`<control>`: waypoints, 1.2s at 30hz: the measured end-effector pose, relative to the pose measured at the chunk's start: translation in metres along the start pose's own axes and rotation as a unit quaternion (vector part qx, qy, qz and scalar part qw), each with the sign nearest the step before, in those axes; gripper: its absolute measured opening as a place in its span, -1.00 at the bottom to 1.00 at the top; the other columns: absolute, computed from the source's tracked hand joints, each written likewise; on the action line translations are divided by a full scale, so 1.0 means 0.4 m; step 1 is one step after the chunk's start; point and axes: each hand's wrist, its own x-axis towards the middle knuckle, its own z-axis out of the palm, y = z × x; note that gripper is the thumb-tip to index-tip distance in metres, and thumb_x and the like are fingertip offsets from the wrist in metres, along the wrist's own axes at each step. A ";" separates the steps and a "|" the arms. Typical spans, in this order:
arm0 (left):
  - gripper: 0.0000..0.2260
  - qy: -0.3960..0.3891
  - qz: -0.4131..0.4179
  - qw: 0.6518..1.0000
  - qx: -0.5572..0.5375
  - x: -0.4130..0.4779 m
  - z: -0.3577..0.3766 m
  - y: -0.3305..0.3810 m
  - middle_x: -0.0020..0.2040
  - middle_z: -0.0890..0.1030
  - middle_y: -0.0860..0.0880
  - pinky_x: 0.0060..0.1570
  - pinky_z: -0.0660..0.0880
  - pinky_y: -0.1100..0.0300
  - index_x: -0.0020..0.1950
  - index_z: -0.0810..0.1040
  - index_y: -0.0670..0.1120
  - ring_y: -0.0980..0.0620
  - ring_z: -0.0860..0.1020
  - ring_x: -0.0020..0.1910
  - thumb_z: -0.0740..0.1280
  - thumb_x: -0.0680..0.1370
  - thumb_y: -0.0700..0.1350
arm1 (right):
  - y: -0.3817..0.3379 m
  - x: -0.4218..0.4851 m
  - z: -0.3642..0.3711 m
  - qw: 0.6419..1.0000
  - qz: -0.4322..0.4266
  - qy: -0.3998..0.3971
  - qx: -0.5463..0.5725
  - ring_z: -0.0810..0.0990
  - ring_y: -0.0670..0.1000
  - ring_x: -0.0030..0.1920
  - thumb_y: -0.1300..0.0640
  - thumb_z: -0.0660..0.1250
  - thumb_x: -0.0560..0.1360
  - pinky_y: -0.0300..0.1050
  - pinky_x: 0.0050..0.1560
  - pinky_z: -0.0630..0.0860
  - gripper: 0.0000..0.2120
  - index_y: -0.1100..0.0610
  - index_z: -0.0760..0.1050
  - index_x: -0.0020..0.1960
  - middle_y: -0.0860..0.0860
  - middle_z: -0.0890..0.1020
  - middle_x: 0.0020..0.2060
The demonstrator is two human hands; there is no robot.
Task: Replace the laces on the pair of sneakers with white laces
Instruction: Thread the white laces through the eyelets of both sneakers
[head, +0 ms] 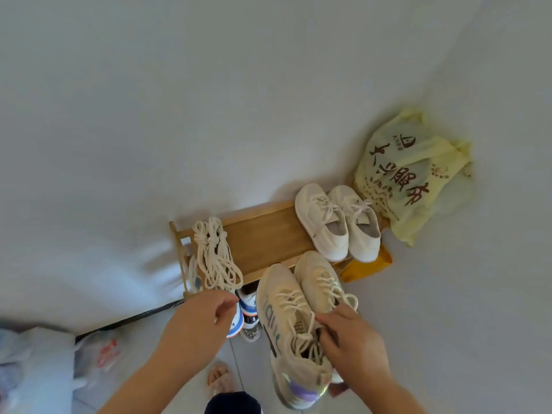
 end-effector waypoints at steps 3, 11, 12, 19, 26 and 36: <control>-0.85 -0.002 -0.002 1.000 -0.009 0.081 -0.024 0.002 -0.09 0.50 0.26 -0.13 0.32 0.47 -0.01 0.49 0.19 0.28 0.47 -0.08 0.23 0.56 -0.09 | -0.016 0.107 0.004 1.000 -0.010 -0.014 -0.002 0.52 -0.11 -0.22 0.14 0.33 0.44 -0.20 -0.30 0.49 -0.79 -0.07 0.62 0.01 -0.15 0.53 -0.20; -0.86 0.010 -0.050 0.999 -0.018 0.200 -0.052 0.000 -0.06 0.48 0.23 -0.04 0.33 0.37 0.04 0.49 0.16 0.26 0.44 -0.07 0.22 0.56 -0.07 | -0.029 0.345 0.043 0.997 -0.044 -0.068 -0.020 0.52 -0.10 -0.16 0.10 0.26 0.48 -0.18 -0.28 0.46 -0.74 -0.07 0.58 0.12 -0.14 0.48 -0.14; -0.85 0.019 -0.059 0.998 -0.016 0.210 -0.051 0.001 -0.06 0.48 0.24 -0.07 0.31 0.39 0.05 0.50 0.16 0.27 0.44 -0.08 0.21 0.57 -0.07 | -0.027 0.372 0.048 0.995 -0.052 -0.078 -0.025 0.53 -0.09 -0.15 0.09 0.25 0.48 -0.18 -0.28 0.45 -0.74 -0.07 0.57 0.13 -0.13 0.48 -0.12; -0.83 0.059 -0.119 0.991 -0.033 0.264 -0.049 0.019 -0.03 0.51 0.23 -0.04 0.36 0.40 0.08 0.52 0.14 0.30 0.45 -0.08 0.22 0.56 -0.07 | -0.008 0.528 0.083 0.989 -0.076 -0.118 -0.044 0.55 -0.05 -0.11 0.10 0.23 0.50 -0.22 -0.28 0.39 -0.75 0.00 0.57 0.14 -0.08 0.53 -0.05; -0.82 0.086 -0.161 0.983 -0.033 0.303 -0.043 0.041 -0.04 0.50 0.21 0.04 0.43 0.32 0.10 0.52 0.12 0.25 0.47 -0.05 0.23 0.55 -0.07 | -0.015 0.584 0.126 0.986 -0.088 -0.142 -0.011 0.55 0.00 -0.08 0.14 0.23 0.52 -0.16 -0.11 0.48 -0.73 0.09 0.56 0.18 0.01 0.52 0.01; -0.80 0.074 -0.161 0.984 -0.004 0.347 -0.032 0.060 -0.03 0.48 0.22 0.01 0.35 0.40 0.16 0.50 0.12 0.25 0.44 -0.04 0.19 0.57 -0.04 | -0.013 0.601 0.130 0.985 -0.069 -0.154 -0.044 0.55 -0.04 -0.12 -0.03 0.17 0.55 -0.19 -0.18 0.47 -0.76 -0.02 0.53 0.13 -0.06 0.50 0.00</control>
